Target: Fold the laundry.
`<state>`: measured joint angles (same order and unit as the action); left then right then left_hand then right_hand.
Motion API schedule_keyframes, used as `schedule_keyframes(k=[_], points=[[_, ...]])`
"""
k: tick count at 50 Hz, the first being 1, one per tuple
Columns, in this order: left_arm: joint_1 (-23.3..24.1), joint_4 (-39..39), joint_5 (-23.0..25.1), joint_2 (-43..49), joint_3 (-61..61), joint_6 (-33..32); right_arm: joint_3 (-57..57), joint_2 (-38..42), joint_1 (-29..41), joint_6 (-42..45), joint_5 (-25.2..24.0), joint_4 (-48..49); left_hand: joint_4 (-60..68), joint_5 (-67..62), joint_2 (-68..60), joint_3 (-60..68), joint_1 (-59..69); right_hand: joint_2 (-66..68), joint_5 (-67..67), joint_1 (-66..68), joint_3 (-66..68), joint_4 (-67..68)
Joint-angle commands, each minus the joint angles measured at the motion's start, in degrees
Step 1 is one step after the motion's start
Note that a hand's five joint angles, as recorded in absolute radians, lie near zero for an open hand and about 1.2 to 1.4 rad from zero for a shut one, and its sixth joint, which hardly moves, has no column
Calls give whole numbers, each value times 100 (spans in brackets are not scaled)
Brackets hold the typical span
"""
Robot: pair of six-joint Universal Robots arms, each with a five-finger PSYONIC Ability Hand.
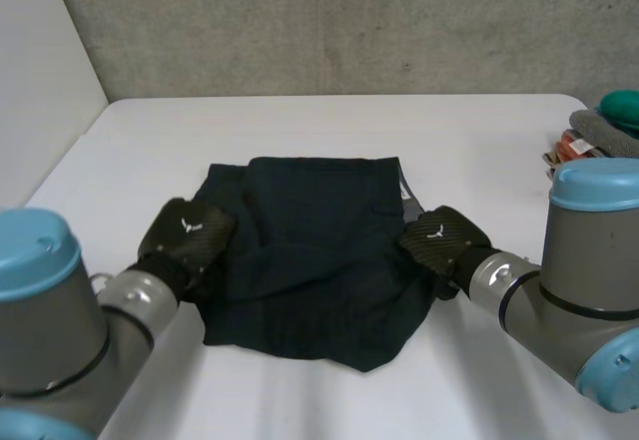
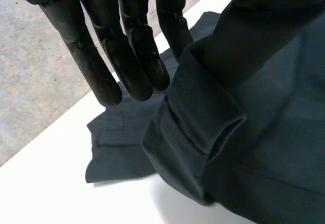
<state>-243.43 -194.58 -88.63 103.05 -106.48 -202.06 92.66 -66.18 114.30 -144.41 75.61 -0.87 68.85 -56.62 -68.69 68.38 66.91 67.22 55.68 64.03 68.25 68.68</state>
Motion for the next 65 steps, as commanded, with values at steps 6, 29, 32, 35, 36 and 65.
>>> schedule_keyframes(k=[6,29,32,35,36,65], points=[[-433,-572,-339,1954,2112,-246,358,-255,57,-87,129,700,1115,-1338,-1131,1162,1309,1278,1432,1597,1175,1132],[-363,-757,-692,-27,421,193,147,255,558,-694,1114,1493,-5885,5662,5869,-5838,-5691,1278,1432,1597,1175,1132],[-346,-652,-489,-486,-126,263,156,238,550,-694,1114,1493,-5885,5662,5869,-5838,-5691,1278,1432,1597,1175,1132],[-328,-362,-138,-865,-768,421,156,229,541,-694,1114,1493,-4722,4500,4707,-4676,-4529,1278,1432,1597,1175,1132],[-302,-222,54,-944,-1013,552,156,220,532,-694,1105,1493,-4070,3848,4055,-4023,-3877,1278,1432,1597,1175,1132],[-117,-1337,267,901,-471,1345,419,167,558,-439,1105,1484,858,-1081,-874,905,1052,1278,1432,1597,1175,1132]])
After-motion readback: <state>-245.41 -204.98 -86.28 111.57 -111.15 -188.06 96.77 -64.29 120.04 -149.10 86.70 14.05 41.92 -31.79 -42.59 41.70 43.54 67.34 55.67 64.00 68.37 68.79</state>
